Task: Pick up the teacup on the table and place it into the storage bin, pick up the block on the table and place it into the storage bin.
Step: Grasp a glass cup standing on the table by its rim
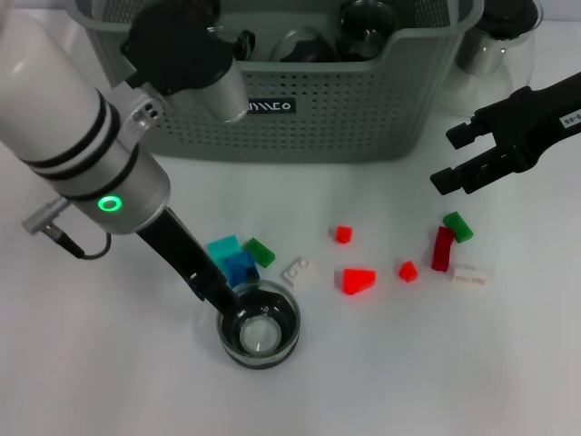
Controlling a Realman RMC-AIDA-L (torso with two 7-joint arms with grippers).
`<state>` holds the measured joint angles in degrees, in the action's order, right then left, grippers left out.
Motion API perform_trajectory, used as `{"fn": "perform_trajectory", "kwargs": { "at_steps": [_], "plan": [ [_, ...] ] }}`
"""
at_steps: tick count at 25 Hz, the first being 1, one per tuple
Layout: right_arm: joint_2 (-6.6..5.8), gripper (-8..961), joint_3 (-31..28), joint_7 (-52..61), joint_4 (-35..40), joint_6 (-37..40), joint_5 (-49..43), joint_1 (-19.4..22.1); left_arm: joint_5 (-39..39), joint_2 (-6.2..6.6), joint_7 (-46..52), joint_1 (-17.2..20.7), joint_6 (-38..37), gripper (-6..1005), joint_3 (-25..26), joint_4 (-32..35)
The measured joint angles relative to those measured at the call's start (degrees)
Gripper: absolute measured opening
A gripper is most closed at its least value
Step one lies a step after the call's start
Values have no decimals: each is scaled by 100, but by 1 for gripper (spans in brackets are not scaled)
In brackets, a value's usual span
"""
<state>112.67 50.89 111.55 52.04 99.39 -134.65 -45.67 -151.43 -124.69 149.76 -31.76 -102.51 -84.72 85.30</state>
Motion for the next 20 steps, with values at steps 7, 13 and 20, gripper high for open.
{"fn": "perform_trajectory", "kwargs": {
  "at_steps": [7, 13, 20],
  "plan": [
    [0, 913, 8, -33, -2, -31, 0, 30, 46, -10, 454, -18, 156, 687, -328, -94],
    [0, 913, 9, -52, -1, -42, 0, 43, 48, -12, 596, -20, 434, 684, -486, -405],
    [-7, 913, 9, -54, -1, -43, 0, 41, 16, -11, 607, -37, 668, 681, -508, -646]
  ]
}}
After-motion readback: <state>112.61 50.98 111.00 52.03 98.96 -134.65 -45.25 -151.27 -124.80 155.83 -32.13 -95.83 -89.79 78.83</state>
